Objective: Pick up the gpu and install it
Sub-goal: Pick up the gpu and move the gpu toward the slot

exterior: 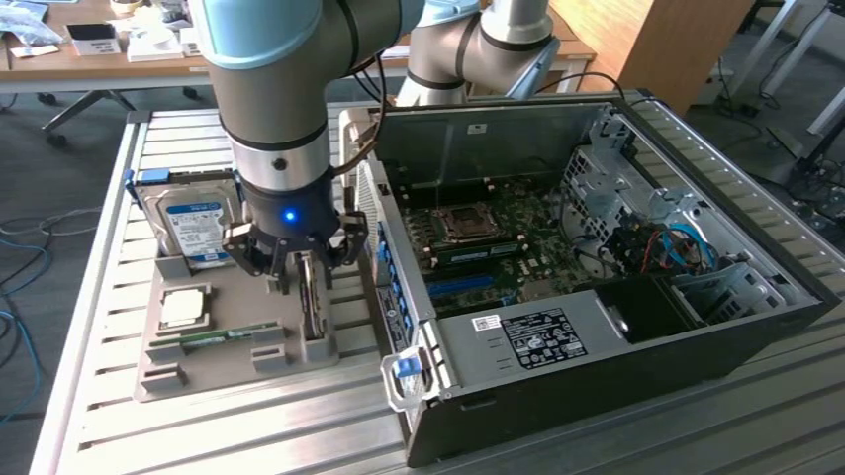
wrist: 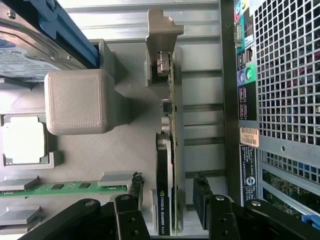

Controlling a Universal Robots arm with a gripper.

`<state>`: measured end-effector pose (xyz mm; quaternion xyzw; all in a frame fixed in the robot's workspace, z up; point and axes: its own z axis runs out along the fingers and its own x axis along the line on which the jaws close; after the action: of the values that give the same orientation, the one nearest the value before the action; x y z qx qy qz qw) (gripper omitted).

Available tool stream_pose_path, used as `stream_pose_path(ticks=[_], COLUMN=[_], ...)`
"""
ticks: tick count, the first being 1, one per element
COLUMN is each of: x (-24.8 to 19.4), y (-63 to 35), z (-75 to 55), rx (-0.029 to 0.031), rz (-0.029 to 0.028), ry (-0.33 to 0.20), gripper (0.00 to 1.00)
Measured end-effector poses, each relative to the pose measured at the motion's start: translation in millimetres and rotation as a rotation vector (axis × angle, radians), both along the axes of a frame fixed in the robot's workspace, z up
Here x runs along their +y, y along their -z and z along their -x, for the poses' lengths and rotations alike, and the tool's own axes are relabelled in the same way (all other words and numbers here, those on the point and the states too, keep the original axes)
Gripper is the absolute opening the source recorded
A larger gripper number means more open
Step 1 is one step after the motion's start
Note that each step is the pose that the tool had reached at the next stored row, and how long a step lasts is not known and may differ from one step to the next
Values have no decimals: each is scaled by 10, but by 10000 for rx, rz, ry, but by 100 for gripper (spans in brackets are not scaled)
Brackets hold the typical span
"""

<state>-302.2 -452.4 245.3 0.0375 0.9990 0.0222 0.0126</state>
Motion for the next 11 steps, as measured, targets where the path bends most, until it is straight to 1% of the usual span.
stream_pose_path(ticks=[3,9,11], x=[19,92,107], y=[7,29,41], z=[2,2,2], rx=[2,2,0], rz=[1,0,-1], ry=[-1,-2,0], gripper=[53,53,53])
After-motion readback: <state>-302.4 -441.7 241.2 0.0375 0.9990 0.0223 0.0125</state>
